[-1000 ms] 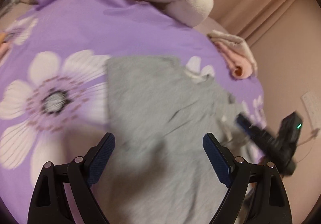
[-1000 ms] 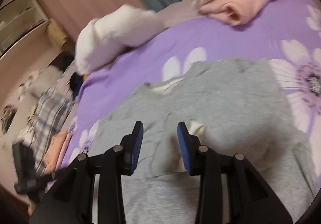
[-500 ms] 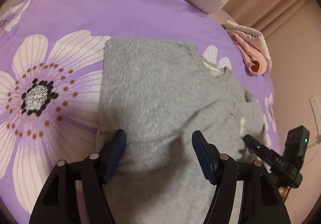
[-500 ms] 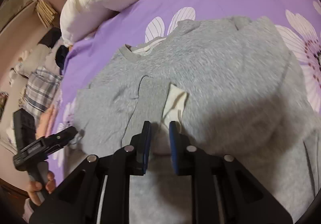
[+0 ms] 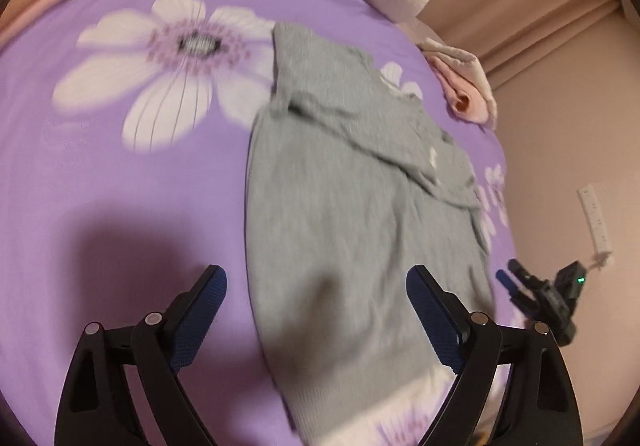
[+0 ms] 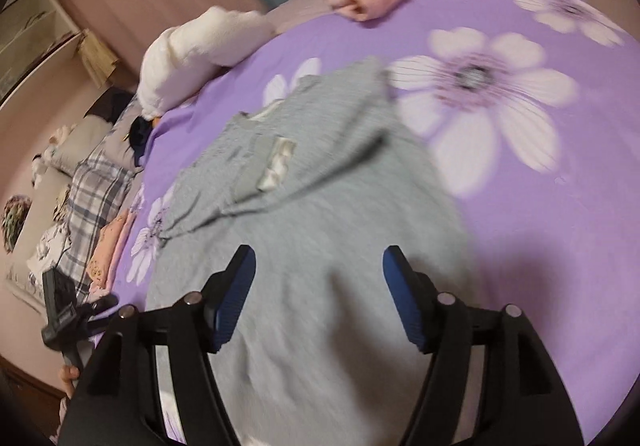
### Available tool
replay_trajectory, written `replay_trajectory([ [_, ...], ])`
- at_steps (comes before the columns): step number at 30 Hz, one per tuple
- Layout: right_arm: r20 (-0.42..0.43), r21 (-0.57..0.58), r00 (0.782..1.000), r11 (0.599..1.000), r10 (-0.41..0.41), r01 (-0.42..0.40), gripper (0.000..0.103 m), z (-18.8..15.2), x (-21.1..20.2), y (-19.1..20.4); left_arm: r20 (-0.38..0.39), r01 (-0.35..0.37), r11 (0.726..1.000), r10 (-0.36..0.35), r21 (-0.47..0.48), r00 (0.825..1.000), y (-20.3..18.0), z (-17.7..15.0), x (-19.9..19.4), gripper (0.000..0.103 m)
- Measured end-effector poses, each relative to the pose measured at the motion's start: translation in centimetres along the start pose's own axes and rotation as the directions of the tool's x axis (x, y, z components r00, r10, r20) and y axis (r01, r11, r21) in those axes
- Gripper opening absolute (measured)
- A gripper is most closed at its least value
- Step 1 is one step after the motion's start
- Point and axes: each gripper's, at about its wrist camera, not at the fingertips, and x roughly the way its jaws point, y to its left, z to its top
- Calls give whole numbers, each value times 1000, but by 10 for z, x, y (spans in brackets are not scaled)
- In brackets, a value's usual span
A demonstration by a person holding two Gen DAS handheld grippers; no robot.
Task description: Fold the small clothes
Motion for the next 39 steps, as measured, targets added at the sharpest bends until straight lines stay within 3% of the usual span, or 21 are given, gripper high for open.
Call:
replay_trajectory([
  [10, -38, 102, 999, 994, -27, 30, 73, -53, -34, -45, -27, 139, 986, -142, -91, 990, -1, -54, -10, 90],
  [16, -63, 146, 994, 986, 87, -77, 73, -73, -34, -54, -42, 171, 977, -177, -125, 983, 3, -64, -4, 90],
  [24, -86, 141, 986, 982, 142, -129, 73, -66, -13, -41, -46, 202, 970, -210, -138, 977, -8, -56, 10, 98],
  [27, -88, 151, 984, 978, 157, -143, 73, -60, -5, -40, -46, 226, 961, -236, -158, 971, -11, -48, 19, 98],
  [39, -81, 190, 979, 967, 188, -170, 73, -45, 6, -43, -53, 222, 962, -233, -160, 971, -20, -31, 36, 98],
])
